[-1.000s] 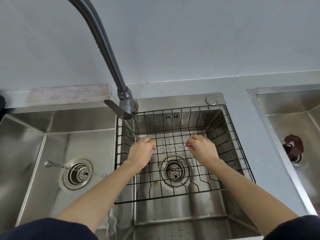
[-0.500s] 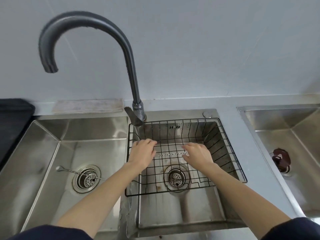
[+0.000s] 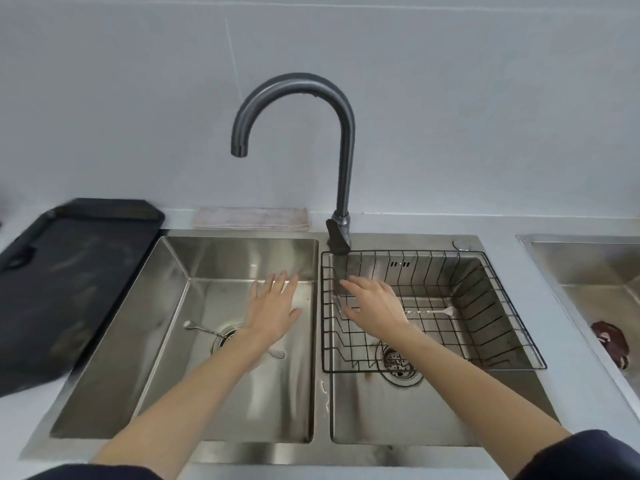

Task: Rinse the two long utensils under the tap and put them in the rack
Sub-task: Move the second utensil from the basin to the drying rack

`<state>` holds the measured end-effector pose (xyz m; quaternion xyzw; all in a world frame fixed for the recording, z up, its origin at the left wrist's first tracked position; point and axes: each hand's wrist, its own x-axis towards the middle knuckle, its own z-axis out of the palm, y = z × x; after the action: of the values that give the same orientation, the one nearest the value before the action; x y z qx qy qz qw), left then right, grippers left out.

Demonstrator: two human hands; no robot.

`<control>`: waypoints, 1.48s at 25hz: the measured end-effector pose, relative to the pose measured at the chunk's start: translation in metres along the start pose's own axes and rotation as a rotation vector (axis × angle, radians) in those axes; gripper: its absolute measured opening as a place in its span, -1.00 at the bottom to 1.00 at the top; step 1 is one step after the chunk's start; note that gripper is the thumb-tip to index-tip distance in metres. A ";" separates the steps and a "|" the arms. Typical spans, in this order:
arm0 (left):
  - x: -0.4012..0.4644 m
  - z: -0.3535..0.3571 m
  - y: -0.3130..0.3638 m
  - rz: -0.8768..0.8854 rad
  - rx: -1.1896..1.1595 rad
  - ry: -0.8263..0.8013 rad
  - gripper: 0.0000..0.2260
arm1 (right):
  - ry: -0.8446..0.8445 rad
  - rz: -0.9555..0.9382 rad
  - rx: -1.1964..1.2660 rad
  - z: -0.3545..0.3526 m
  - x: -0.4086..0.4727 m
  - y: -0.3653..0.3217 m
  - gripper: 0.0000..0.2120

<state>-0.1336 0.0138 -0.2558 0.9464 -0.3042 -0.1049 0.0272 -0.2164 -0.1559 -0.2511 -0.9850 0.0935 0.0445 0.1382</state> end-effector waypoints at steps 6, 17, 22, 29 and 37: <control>-0.015 -0.005 -0.071 -0.036 0.036 -0.074 -0.41 | -0.018 -0.029 0.031 0.021 0.025 -0.063 -0.52; -0.002 0.026 -0.171 -0.017 0.030 -0.227 -0.42 | -0.141 0.062 0.071 0.081 0.067 -0.132 -0.58; 0.012 0.050 -0.195 0.019 0.002 -0.285 -0.46 | -0.232 0.125 0.078 0.110 0.081 -0.140 -0.61; 0.031 0.091 -0.210 0.010 -0.052 -0.376 -0.56 | -0.374 0.205 0.084 0.153 0.104 -0.141 -0.65; 0.053 0.135 -0.213 0.003 -0.093 -0.420 -0.61 | -0.484 0.239 0.061 0.199 0.113 -0.132 -0.74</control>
<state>0.0005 0.1578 -0.4218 0.9011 -0.2993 -0.3136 0.0069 -0.0920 0.0056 -0.4197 -0.9230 0.1749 0.2917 0.1797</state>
